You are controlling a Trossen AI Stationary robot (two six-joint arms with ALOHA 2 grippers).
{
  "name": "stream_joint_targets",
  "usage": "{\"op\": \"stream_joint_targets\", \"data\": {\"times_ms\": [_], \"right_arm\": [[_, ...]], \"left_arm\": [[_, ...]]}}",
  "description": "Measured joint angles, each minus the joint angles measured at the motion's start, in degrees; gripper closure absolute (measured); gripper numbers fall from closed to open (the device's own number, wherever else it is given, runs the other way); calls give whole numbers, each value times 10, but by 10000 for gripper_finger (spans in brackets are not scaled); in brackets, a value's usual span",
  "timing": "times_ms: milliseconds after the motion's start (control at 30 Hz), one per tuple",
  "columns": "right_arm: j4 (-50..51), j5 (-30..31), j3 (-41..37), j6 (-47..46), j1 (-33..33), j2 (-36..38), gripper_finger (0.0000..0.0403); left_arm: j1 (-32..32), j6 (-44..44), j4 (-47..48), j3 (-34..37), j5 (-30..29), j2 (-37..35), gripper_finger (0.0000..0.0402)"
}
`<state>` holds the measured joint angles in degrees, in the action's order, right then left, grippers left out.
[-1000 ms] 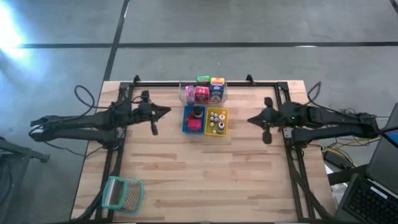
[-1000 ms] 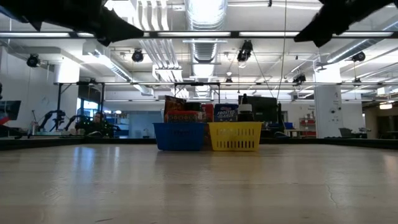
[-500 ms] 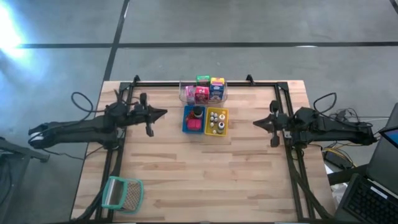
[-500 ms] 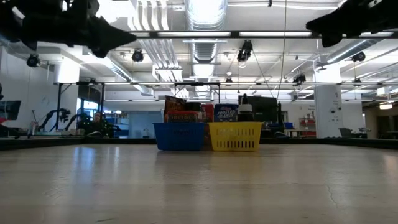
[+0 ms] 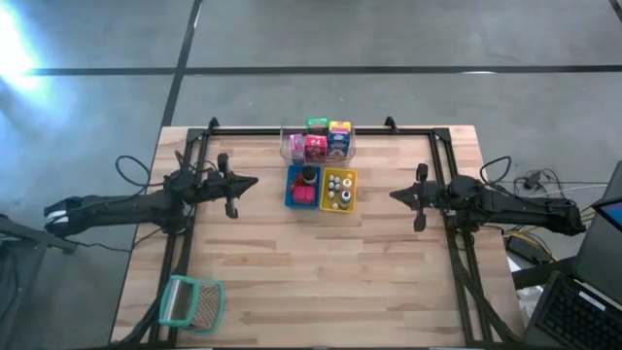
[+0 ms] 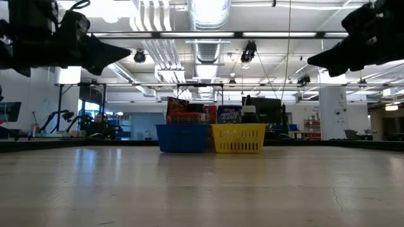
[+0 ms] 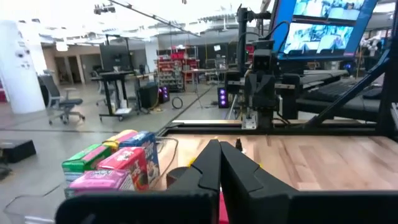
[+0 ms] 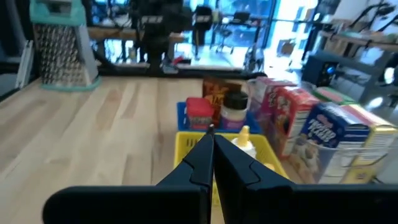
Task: Pick & Place Kitchen Items
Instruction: Return to Home Position
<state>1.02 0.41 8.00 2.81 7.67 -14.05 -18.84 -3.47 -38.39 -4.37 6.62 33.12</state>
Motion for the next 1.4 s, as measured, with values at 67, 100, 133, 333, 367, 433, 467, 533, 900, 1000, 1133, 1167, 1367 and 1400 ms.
{"op": "stream_joint_targets", "data": {"times_ms": [67,100,133,333,367,433,467,533,900,1000,1133,1167,1367,1400], "right_arm": [[-2,-4,-14,-1,11,27,394],[0,-9,-20,-2,16,42,394],[4,-17,-26,-2,20,56,395],[70,-20,-43,-63,30,124,394],[88,-20,-37,-75,30,126,394],[140,-19,-24,-77,30,132,394],[158,-14,-22,-84,30,133,394],[165,25,-22,-132,30,130,394],[168,132,-21,-219,30,100,394],[168,132,-21,-219,30,96,394],[168,132,-21,-219,30,94,394],[168,132,-21,-219,30,94,394],[168,132,-20,-219,30,94,394],[168,132,-20,-219,30,94,394]], "left_arm": [[-3,-5,-18,16,0,-2,398],[-3,-5,-23,22,0,-4,399],[-3,-5,-23,27,0,-6,399],[-3,4,-3,39,14,-7,394],[-3,14,0,39,13,-7,394],[-3,35,6,39,14,-5,394],[-2,43,9,39,14,-5,393],[-2,51,13,39,14,-4,393],[-2,71,21,39,14,1,392],[-2,71,21,39,14,1,392],[-2,72,21,39,14,1,392],[-2,72,21,39,14,1,392],[-2,72,21,40,14,1,392],[-2,72,21,40,14,1,392]]}}
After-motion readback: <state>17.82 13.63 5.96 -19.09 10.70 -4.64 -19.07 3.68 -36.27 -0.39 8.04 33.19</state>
